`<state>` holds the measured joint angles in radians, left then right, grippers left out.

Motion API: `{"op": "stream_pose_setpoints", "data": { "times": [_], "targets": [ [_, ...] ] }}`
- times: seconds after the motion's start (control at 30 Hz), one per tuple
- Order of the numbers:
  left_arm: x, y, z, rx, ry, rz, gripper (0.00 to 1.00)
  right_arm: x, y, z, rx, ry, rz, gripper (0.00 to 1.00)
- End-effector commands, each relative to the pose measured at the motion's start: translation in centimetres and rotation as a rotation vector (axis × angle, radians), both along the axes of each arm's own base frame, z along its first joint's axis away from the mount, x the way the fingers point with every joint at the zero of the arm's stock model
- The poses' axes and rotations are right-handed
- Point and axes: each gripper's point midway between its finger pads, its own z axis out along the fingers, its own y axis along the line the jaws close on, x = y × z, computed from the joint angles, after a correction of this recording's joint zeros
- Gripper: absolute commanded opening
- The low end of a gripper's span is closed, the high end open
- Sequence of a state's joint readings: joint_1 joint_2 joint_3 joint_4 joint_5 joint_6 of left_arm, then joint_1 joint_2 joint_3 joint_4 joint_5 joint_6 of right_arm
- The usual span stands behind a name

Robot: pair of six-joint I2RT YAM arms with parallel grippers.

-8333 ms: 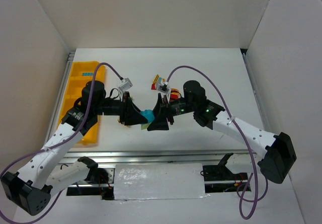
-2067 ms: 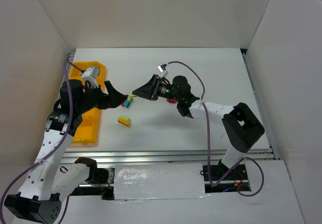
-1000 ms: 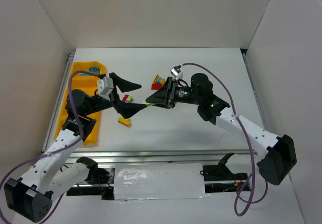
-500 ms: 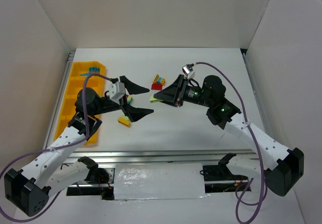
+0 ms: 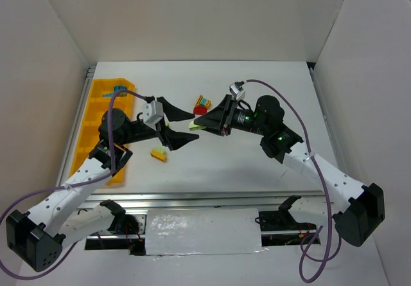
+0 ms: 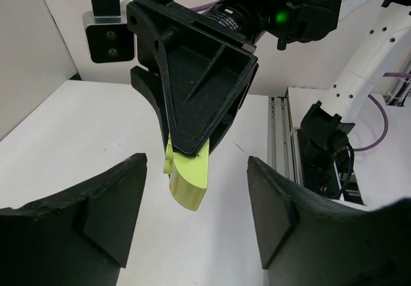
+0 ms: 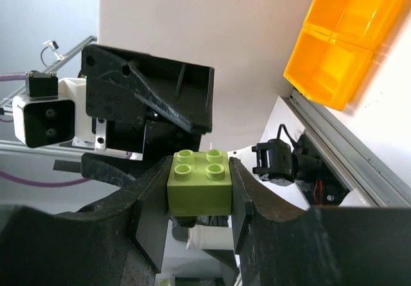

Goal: Sort the legos into containers by color

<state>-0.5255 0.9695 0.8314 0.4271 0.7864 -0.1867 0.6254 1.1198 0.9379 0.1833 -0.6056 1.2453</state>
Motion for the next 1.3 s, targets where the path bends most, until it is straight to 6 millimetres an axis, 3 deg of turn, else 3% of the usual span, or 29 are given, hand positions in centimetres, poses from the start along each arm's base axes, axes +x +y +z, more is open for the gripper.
{"op": "stream_pose_setpoints", "data": {
  "times": [0.0, 0.2, 0.3, 0.33, 0.47, 0.53, 0.67, 0.8, 0.83, 1.0, 1.1, 1.13, 1.2, 1.27],
  "targets": [
    [-0.4, -0.2, 2.3, -0.037, -0.091, -0.019, 0.75, -0.1, 0.0, 1.6, 0.051, -0.052, 0.017, 0.00],
    [0.1, -0.5, 1.7, -0.015, -0.076, -0.018, 0.63, -0.3, 0.0, 2.0, 0.053, -0.060, 0.021, 0.00],
    [0.4, -0.6, 1.8, -0.016, -0.075, -0.003, 0.52, -0.5, 0.1, 2.1, 0.054, -0.061, 0.027, 0.00],
    [0.6, -0.6, 2.0, -0.021, -0.069, 0.003, 0.44, -0.4, 0.2, 1.9, 0.052, -0.059, 0.029, 0.00],
    [1.5, -0.6, 2.6, -0.048, -0.044, 0.045, 0.35, -0.6, 0.4, 1.7, 0.050, -0.056, 0.043, 0.00],
    [2.1, -0.5, 2.9, -0.066, -0.022, 0.076, 0.00, -0.6, 0.4, 1.4, 0.047, -0.054, 0.044, 0.00],
    [2.2, -0.6, 3.2, -0.077, -0.013, 0.074, 0.00, -0.5, 0.4, 1.2, 0.040, -0.055, 0.050, 0.03],
    [3.5, -0.1, 2.7, -0.076, 0.015, 0.157, 0.00, 0.5, 0.0, 0.4, 0.010, -0.049, 0.013, 0.88],
    [4.1, 0.3, 2.6, -0.078, 0.020, 0.198, 0.00, 1.0, -0.3, 0.2, 0.002, -0.043, -0.004, 0.96],
    [6.9, 2.5, 1.2, -0.077, 0.092, 0.387, 0.00, 4.2, -3.2, -2.4, 0.000, 0.010, -0.099, 1.00],
    [9.8, 5.2, 0.0, -0.078, 0.177, 0.593, 0.00, 5.7, -5.0, -3.7, -0.029, 0.017, -0.158, 1.00],
    [12.2, 8.3, -0.5, -0.104, 0.223, 0.789, 0.00, 6.1, -5.5, -4.3, -0.042, 0.023, -0.178, 1.00],
    [14.6, 11.5, -1.9, -0.135, 0.335, 0.967, 0.00, 6.4, -6.5, -4.9, -0.062, 0.016, -0.210, 1.00],
    [17.4, 18.0, -5.8, -0.147, 0.508, 1.277, 0.00, 6.7, -7.2, -5.4, -0.076, 0.013, -0.243, 1.00]
  ]
}}
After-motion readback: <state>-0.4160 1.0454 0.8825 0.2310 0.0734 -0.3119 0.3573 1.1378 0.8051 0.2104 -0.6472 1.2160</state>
